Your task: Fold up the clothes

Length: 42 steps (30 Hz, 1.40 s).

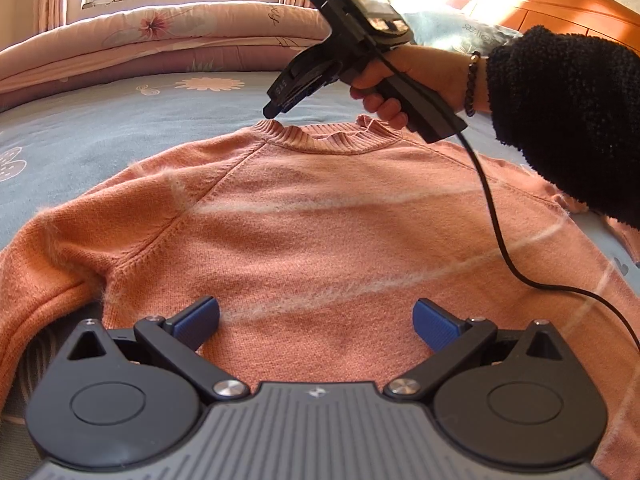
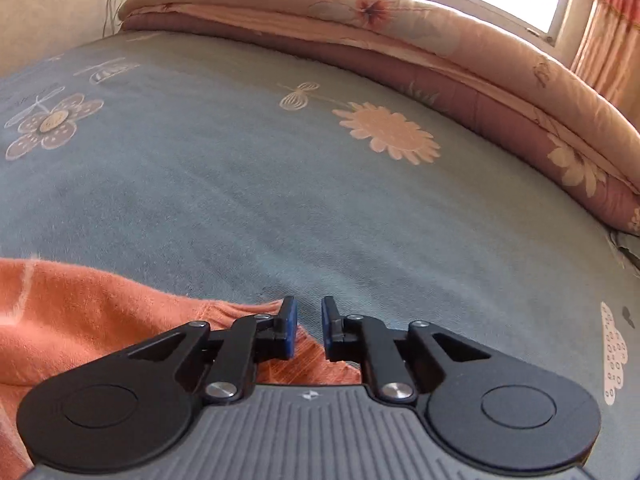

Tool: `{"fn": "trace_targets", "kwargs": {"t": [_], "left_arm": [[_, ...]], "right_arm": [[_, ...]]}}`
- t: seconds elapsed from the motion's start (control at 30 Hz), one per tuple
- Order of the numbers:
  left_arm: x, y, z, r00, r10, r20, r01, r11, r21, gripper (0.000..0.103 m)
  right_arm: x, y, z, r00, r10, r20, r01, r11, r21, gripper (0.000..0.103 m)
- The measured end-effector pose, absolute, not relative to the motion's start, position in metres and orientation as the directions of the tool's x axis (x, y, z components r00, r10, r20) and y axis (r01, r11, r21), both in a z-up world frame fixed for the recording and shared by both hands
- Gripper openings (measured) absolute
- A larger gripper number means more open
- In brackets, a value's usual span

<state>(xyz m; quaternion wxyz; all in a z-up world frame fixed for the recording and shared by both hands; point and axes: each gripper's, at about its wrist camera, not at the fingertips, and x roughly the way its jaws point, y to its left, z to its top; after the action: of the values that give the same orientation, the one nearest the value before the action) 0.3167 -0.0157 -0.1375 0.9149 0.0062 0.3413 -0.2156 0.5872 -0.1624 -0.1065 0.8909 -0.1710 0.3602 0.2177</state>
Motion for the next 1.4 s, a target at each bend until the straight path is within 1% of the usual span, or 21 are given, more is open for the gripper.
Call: {"fn": "trace_targets", "kwargs": {"t": [0.07,0.13,0.17,0.23,0.3,0.37,0.43,0.5,0.53,0.63,0.73,0.87,1.0,1.03,1.07,1.13,1.23,1.4], "left_arm": [[0.317,-0.016,-0.137,0.674,-0.389,-0.628,0.399,0.907,-0.134,0.102],[0.317,-0.016,-0.138,0.674,-0.388,-0.628,0.399,0.907,-0.133,0.102],[0.317,-0.016,-0.138,0.674,-0.388,-0.629,0.399,0.907,-0.131,0.102],[0.317,-0.017,-0.138,0.675,-0.385,-0.630,0.399,0.908,-0.127,0.102],[0.317,-0.018,-0.138,0.675,-0.382,-0.631,0.399,0.909,-0.122,0.102],[0.317,-0.019,-0.138,0.675,-0.379,-0.633,0.400,0.909,-0.118,0.102],[0.317,-0.019,-0.138,0.675,-0.380,-0.632,0.400,0.909,-0.118,0.102],[0.317,-0.018,-0.138,0.674,-0.383,-0.631,0.401,0.908,-0.122,0.102],[0.318,-0.018,-0.138,0.674,-0.385,-0.631,0.401,0.908,-0.125,0.102],[0.318,-0.018,-0.138,0.673,-0.387,-0.630,0.401,0.907,-0.129,0.102],[0.317,-0.019,-0.138,0.675,-0.382,-0.632,0.401,0.908,-0.120,0.102],[0.317,-0.022,-0.139,0.677,-0.371,-0.636,0.402,0.910,-0.103,0.102],[0.318,-0.019,-0.139,0.674,-0.380,-0.633,0.402,0.908,-0.116,0.102],[0.319,-0.019,-0.139,0.674,-0.382,-0.632,0.403,0.908,-0.120,0.102],[0.319,-0.018,-0.139,0.674,-0.384,-0.631,0.402,0.907,-0.123,0.102],[0.319,-0.017,-0.139,0.673,-0.388,-0.629,0.402,0.906,-0.129,0.102],[0.320,-0.017,-0.138,0.673,-0.392,-0.627,0.402,0.906,-0.135,0.102],[0.319,-0.017,-0.138,0.674,-0.389,-0.628,0.402,0.906,-0.130,0.102]], "right_arm": [[0.577,-0.166,-0.093,0.639,0.276,-0.718,-0.513,0.848,-0.131,0.023],[0.565,-0.166,-0.086,0.603,0.284,-0.745,-0.529,0.842,-0.107,0.024],[0.558,-0.165,-0.083,0.584,0.283,-0.761,-0.533,0.840,-0.097,0.026],[0.551,-0.163,-0.086,0.528,0.289,-0.799,-0.534,0.844,-0.048,0.029],[0.547,-0.158,-0.096,0.469,0.305,-0.829,-0.539,0.843,0.005,0.030],[0.548,-0.147,-0.108,0.458,0.284,-0.842,-0.539,0.843,-0.009,0.031],[0.553,-0.138,-0.117,0.472,0.264,-0.841,-0.520,0.854,-0.024,0.035],[0.560,-0.134,-0.117,0.514,0.268,-0.815,-0.487,0.873,-0.020,0.040],[0.564,-0.132,-0.117,0.533,0.257,-0.806,-0.458,0.889,-0.020,0.045],[0.569,-0.126,-0.116,0.548,0.229,-0.804,-0.415,0.909,-0.024,0.046],[0.559,-0.121,-0.107,0.549,0.233,-0.803,-0.422,0.906,-0.025,0.047],[0.545,-0.112,-0.100,0.519,0.258,-0.815,-0.466,0.885,-0.017,0.056],[0.551,-0.093,-0.113,0.508,0.249,-0.825,-0.475,0.879,-0.027,0.058],[0.555,-0.089,-0.117,0.509,0.246,-0.825,-0.465,0.885,-0.023,0.060],[0.560,-0.085,-0.121,0.512,0.244,-0.824,-0.453,0.891,-0.018,0.065],[0.567,-0.079,-0.122,0.532,0.251,-0.809,-0.444,0.896,-0.014,0.069],[0.573,-0.076,-0.117,0.527,0.240,-0.815,-0.414,0.910,0.000,0.070],[0.544,-0.083,-0.086,0.542,0.192,-0.818,-0.441,0.894,-0.083,0.070]]}}
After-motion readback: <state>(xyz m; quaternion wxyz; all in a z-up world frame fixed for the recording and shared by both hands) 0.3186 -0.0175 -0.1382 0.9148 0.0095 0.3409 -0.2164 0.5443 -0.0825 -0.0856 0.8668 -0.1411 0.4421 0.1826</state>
